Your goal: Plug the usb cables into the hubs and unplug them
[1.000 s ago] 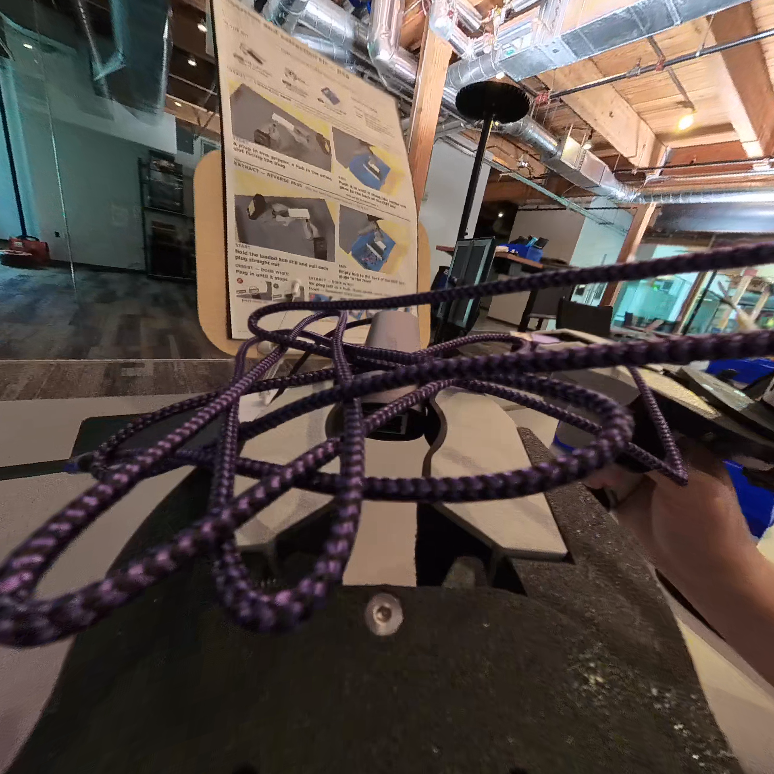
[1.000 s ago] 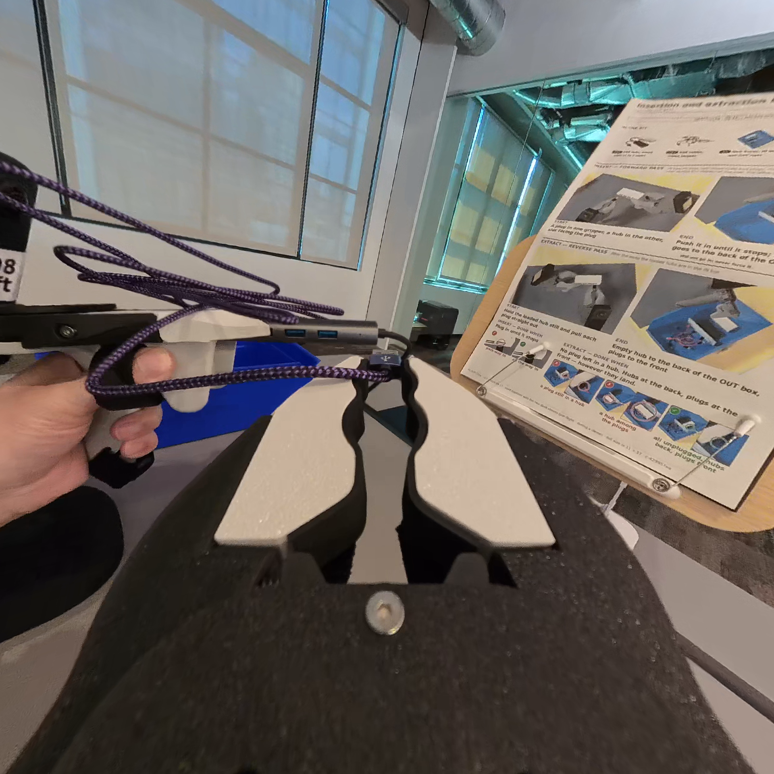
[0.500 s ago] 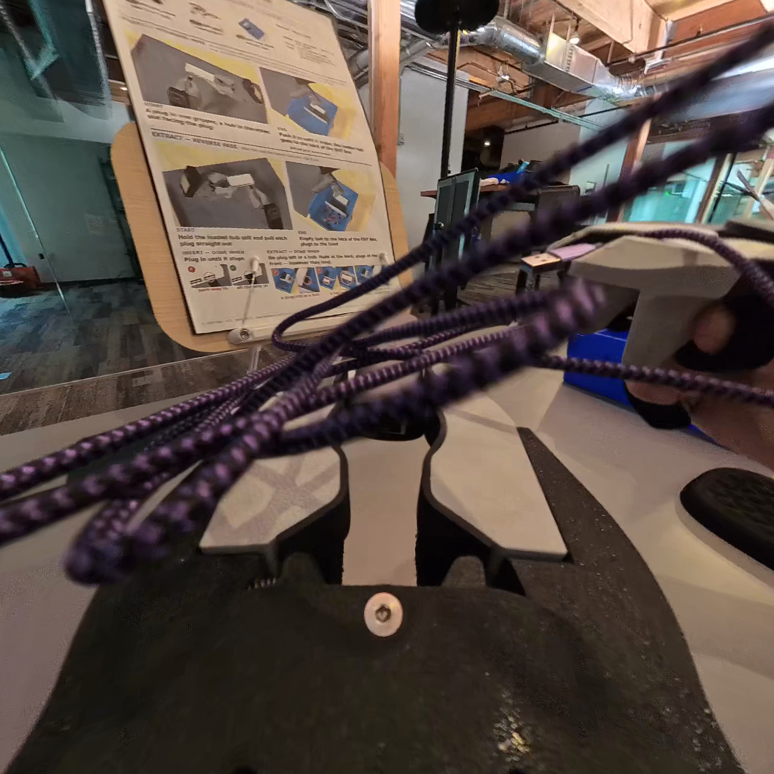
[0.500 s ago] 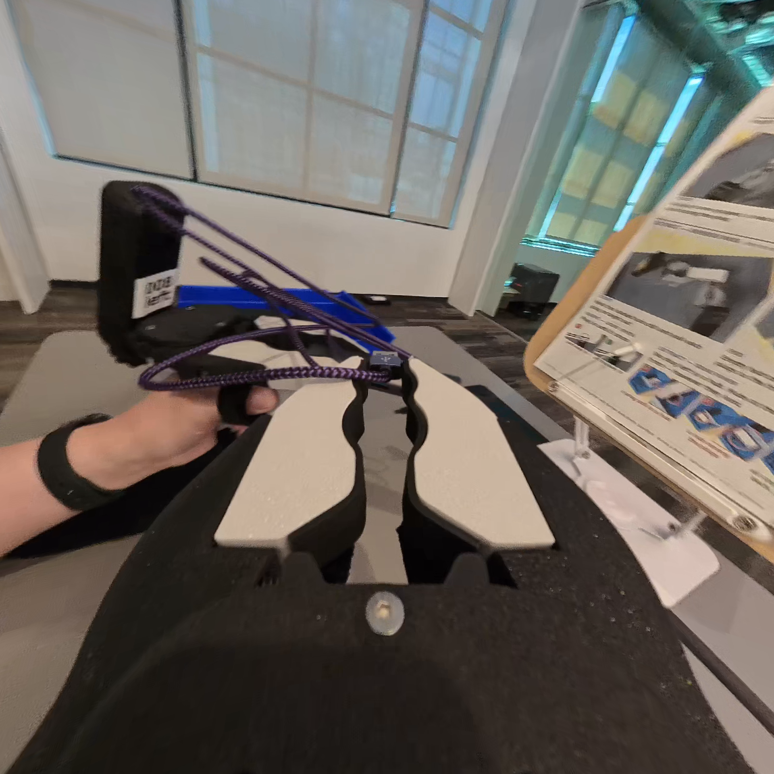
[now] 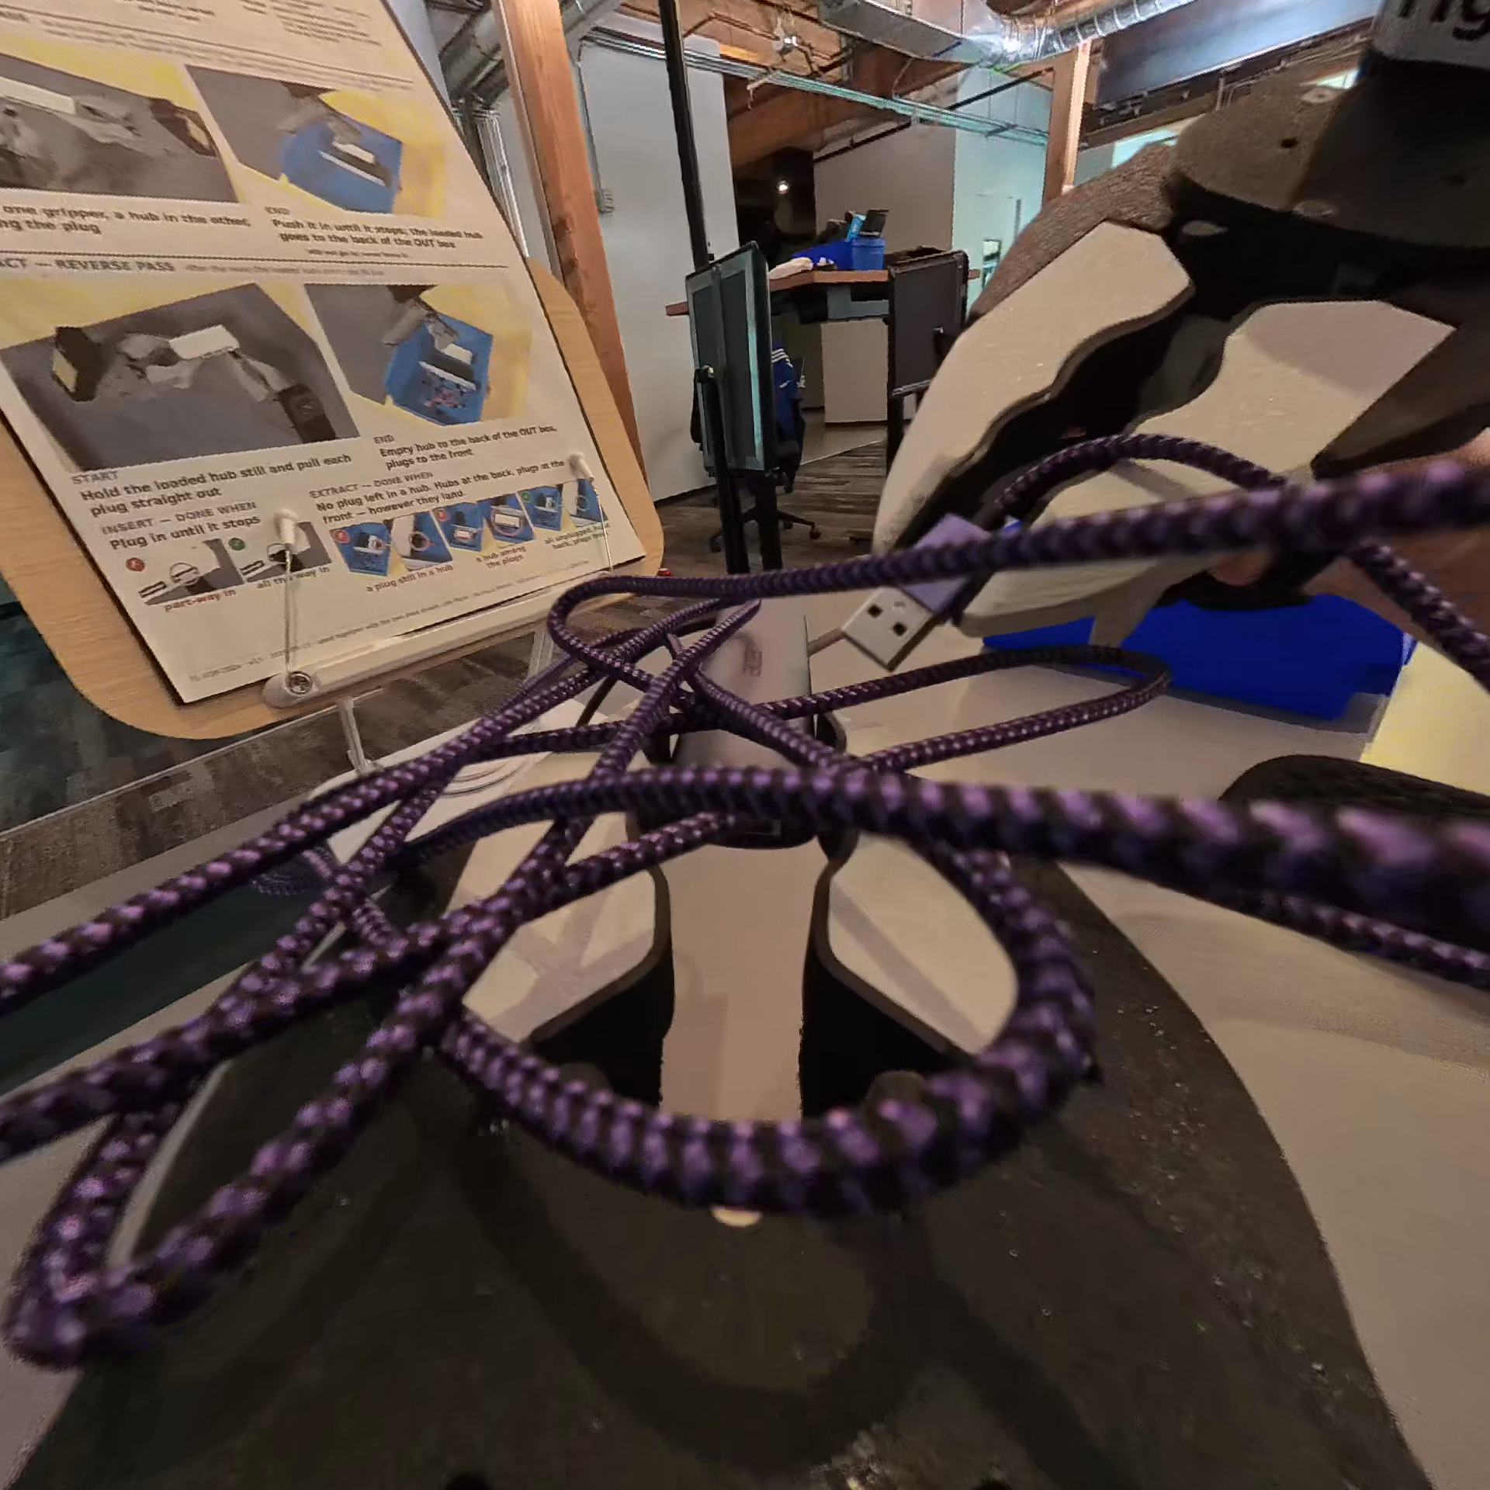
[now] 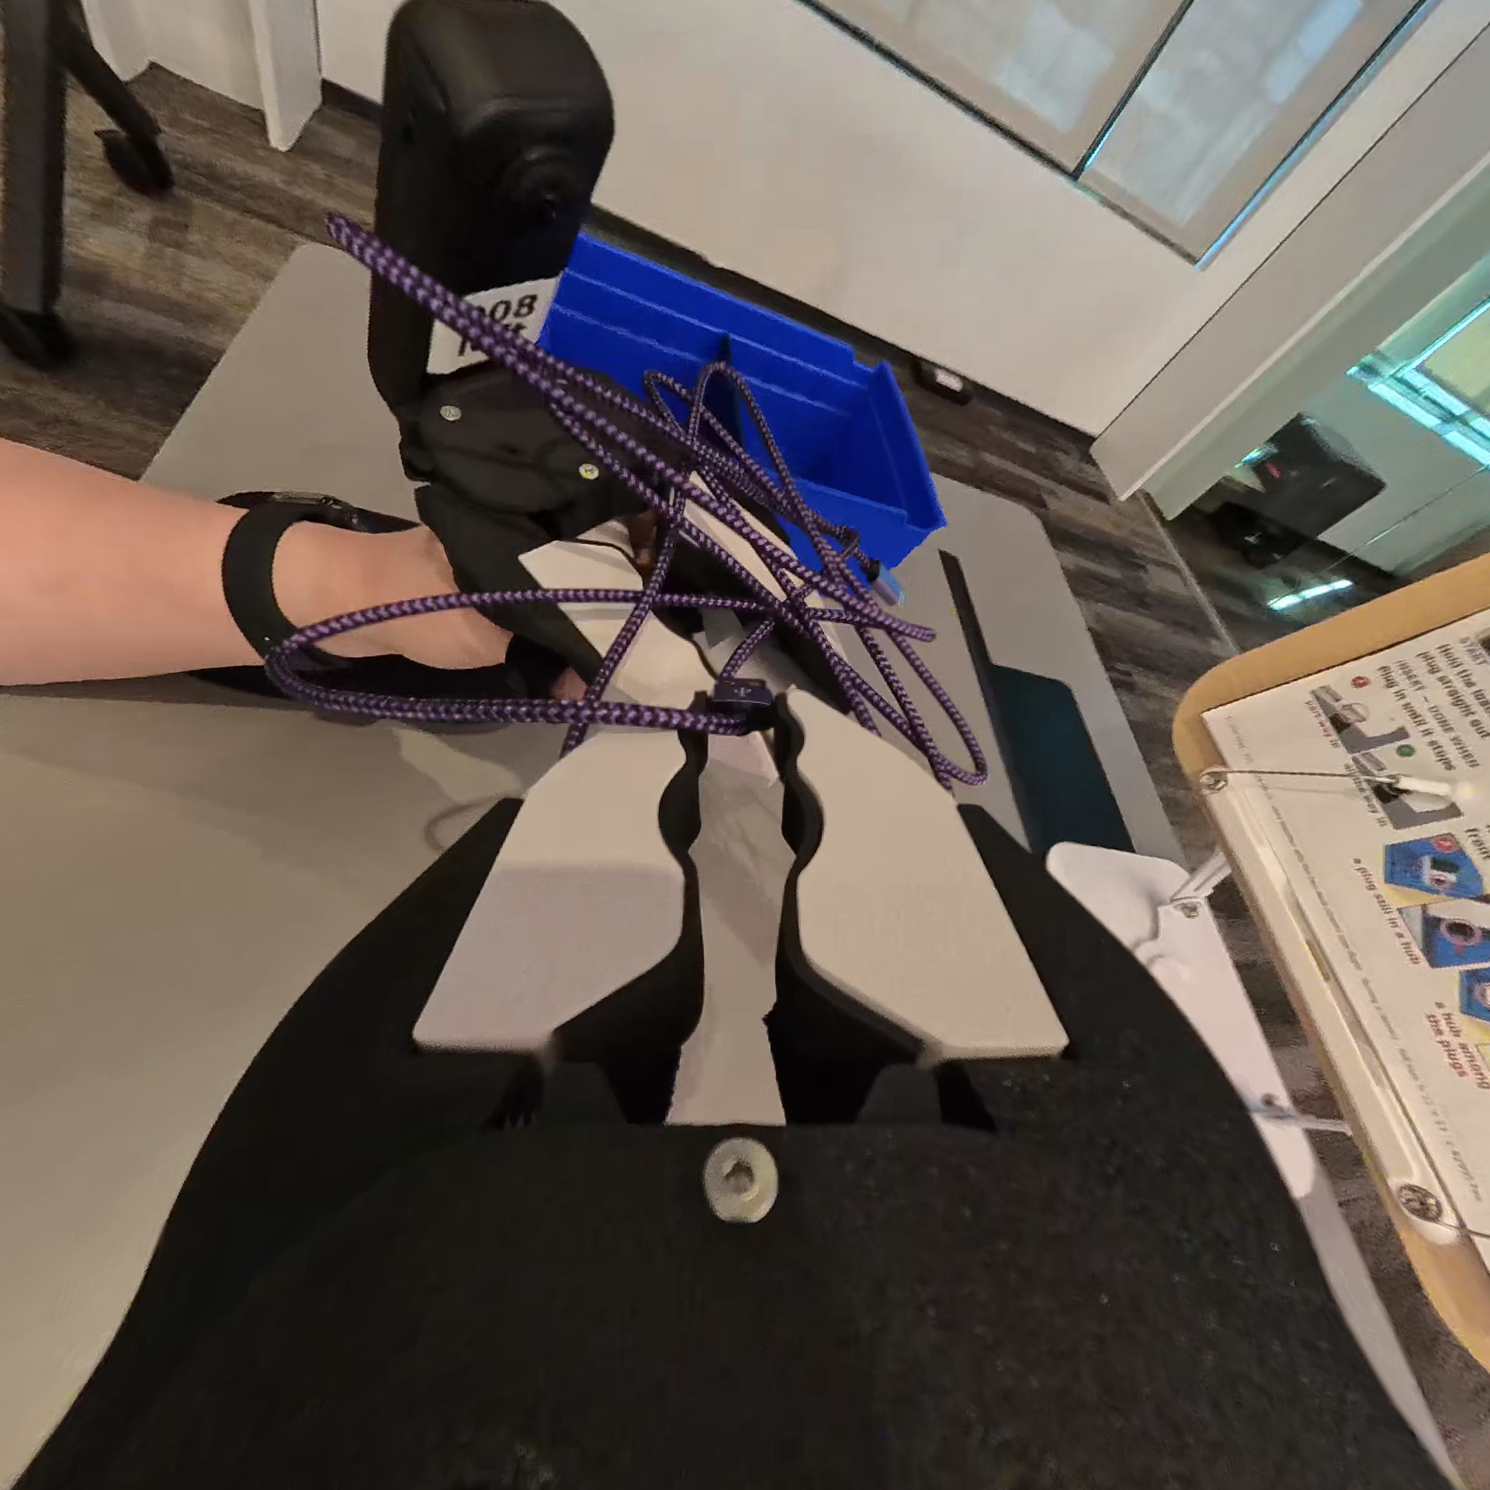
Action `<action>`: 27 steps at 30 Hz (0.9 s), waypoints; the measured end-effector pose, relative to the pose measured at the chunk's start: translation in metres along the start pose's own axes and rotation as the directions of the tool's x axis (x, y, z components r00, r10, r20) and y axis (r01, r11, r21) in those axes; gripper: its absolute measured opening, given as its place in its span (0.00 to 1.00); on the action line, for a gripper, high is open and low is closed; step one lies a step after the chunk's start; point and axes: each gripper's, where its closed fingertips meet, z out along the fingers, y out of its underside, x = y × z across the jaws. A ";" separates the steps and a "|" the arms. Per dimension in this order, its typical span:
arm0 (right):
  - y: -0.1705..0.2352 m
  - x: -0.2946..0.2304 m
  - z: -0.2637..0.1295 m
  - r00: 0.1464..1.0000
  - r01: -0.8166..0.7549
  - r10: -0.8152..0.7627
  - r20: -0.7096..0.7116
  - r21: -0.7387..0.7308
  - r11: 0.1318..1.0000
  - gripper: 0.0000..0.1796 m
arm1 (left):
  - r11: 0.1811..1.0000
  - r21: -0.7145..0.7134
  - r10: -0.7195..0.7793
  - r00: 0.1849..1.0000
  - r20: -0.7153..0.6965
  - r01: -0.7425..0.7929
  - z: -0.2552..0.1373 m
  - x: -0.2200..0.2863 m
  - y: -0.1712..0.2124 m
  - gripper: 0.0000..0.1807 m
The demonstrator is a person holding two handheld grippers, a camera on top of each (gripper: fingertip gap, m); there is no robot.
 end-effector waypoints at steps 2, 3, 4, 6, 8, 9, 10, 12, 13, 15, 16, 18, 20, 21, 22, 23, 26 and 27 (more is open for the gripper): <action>0.003 0.000 0.000 1.000 -0.025 0.025 0.008 0.009 1.000 0.08 | 1.000 -0.015 0.003 1.000 0.019 -0.002 0.000 -0.003 0.003 0.18; 0.005 -0.001 -0.001 0.999 -0.034 0.034 0.011 0.019 0.999 0.08 | 1.000 -0.019 0.006 1.000 0.023 -0.006 -0.001 -0.004 0.003 0.19; 0.007 -0.003 -0.002 0.999 -0.044 0.044 0.012 0.034 0.998 0.08 | 1.000 -0.020 0.012 1.000 0.027 -0.011 -0.002 -0.006 0.003 0.19; 0.012 -0.009 -0.007 0.996 -0.081 0.080 0.026 0.070 0.994 0.08 | 0.999 -0.034 0.034 0.998 0.043 -0.033 -0.004 -0.010 0.005 0.19; 0.017 -0.009 -0.015 0.988 -0.153 0.149 0.035 0.129 0.980 0.08 | 0.998 -0.047 0.045 0.997 0.064 -0.042 -0.006 -0.014 0.007 0.19; 0.016 -0.008 -0.022 0.980 -0.198 0.193 0.047 0.174 0.965 0.08 | 0.998 -0.051 0.046 0.997 0.067 -0.043 -0.006 -0.016 0.008 0.19; 0.013 -0.006 -0.028 0.971 -0.239 0.231 0.064 0.219 0.946 0.08 | 0.998 -0.052 0.050 0.996 0.069 -0.047 -0.007 -0.016 0.008 0.19; 0.006 -0.002 -0.037 0.962 -0.270 0.252 0.101 0.269 0.924 0.08 | 0.997 -0.057 0.059 0.997 0.055 -0.056 -0.006 -0.013 0.008 0.19; 0.005 -0.002 -0.038 0.965 -0.260 0.238 0.112 0.260 0.930 0.08 | 0.997 -0.057 0.064 0.997 0.041 -0.061 -0.005 -0.010 0.008 0.19; 0.003 -0.005 -0.038 0.963 -0.248 0.213 0.164 0.230 0.941 0.08 | 0.994 -0.070 0.081 0.996 0.024 -0.080 -0.002 -0.004 0.009 0.19; 0.001 -0.007 -0.039 0.951 -0.274 0.230 0.205 0.227 0.935 0.08 | 0.992 -0.085 0.096 0.995 0.028 -0.093 -0.001 -0.004 0.011 0.19; 0.000 0.001 -0.045 0.939 -0.319 0.269 0.216 0.253 0.913 0.08 | 0.989 -0.104 0.109 0.994 0.030 -0.105 0.000 -0.004 0.015 0.19; -0.006 0.013 -0.059 0.917 -0.387 0.320 0.238 0.329 0.861 0.08 | 0.989 -0.107 0.100 0.995 0.027 -0.097 0.000 -0.004 0.017 0.19; -0.011 0.022 -0.068 0.907 -0.415 0.344 0.242 0.376 0.829 0.08 | 0.989 -0.110 0.104 0.994 0.033 -0.099 0.000 -0.005 0.018 0.19; -0.016 0.032 -0.077 0.898 -0.439 0.368 0.243 0.414 0.797 0.08 | 0.988 -0.110 0.111 0.993 0.039 -0.106 0.000 -0.006 0.017 0.19; -0.020 0.044 -0.084 0.890 -0.456 0.391 0.235 0.439 0.774 0.08 | 0.988 -0.110 0.114 0.993 0.041 -0.109 0.000 -0.006 0.017 0.19; -0.031 0.083 -0.094 0.867 -0.494 0.465 0.178 0.427 0.757 0.08 | 0.988 -0.113 0.109 0.993 0.033 -0.105 0.002 -0.005 0.019 0.19; -0.038 0.093 -0.096 0.853 -0.518 0.490 0.179 0.412 0.750 0.08 | 0.988 -0.116 0.106 0.994 0.030 -0.102 0.002 -0.004 0.020 0.19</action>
